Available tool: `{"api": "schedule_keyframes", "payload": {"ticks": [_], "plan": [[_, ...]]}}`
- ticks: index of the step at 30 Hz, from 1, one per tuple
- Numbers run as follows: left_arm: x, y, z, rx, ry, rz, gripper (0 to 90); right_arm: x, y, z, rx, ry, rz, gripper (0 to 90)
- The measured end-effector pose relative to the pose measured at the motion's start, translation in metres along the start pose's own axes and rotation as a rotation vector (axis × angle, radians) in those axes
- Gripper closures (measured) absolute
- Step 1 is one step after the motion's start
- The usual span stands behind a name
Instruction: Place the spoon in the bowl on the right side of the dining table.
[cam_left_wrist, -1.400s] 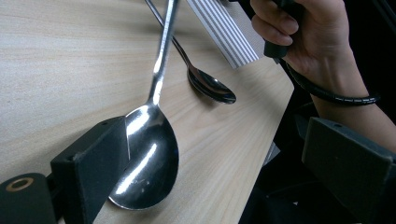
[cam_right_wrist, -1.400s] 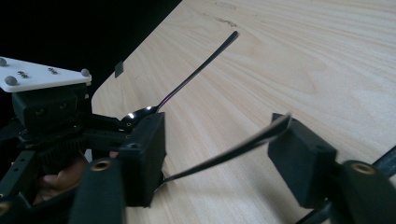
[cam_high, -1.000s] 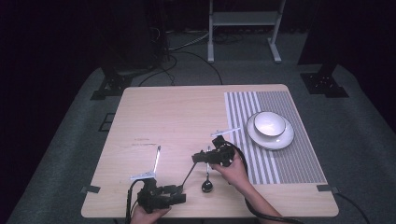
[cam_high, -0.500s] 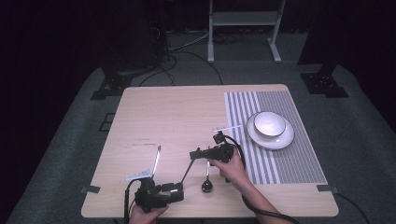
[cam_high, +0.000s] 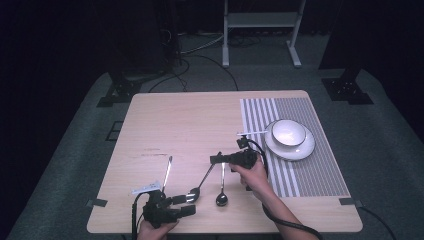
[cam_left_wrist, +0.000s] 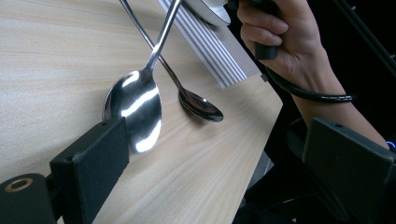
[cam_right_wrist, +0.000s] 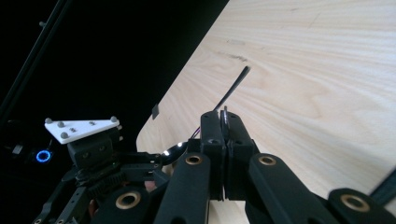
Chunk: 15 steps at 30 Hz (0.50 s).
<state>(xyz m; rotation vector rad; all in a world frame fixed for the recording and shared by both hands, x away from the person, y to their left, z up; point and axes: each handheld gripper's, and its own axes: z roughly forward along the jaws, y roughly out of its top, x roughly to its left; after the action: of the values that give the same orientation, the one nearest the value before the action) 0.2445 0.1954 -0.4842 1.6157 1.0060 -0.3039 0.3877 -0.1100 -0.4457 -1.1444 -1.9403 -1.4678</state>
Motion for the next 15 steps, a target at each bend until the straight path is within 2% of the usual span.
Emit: {"api": "schedule_keyframes", "payload": {"ticks": [15], "plan": [[0.000,-0.001,0.002,0.021,0.001,0.005,5.7,-0.004,0.012,-0.031,-0.069,-0.038,0.015,88.5]]}}
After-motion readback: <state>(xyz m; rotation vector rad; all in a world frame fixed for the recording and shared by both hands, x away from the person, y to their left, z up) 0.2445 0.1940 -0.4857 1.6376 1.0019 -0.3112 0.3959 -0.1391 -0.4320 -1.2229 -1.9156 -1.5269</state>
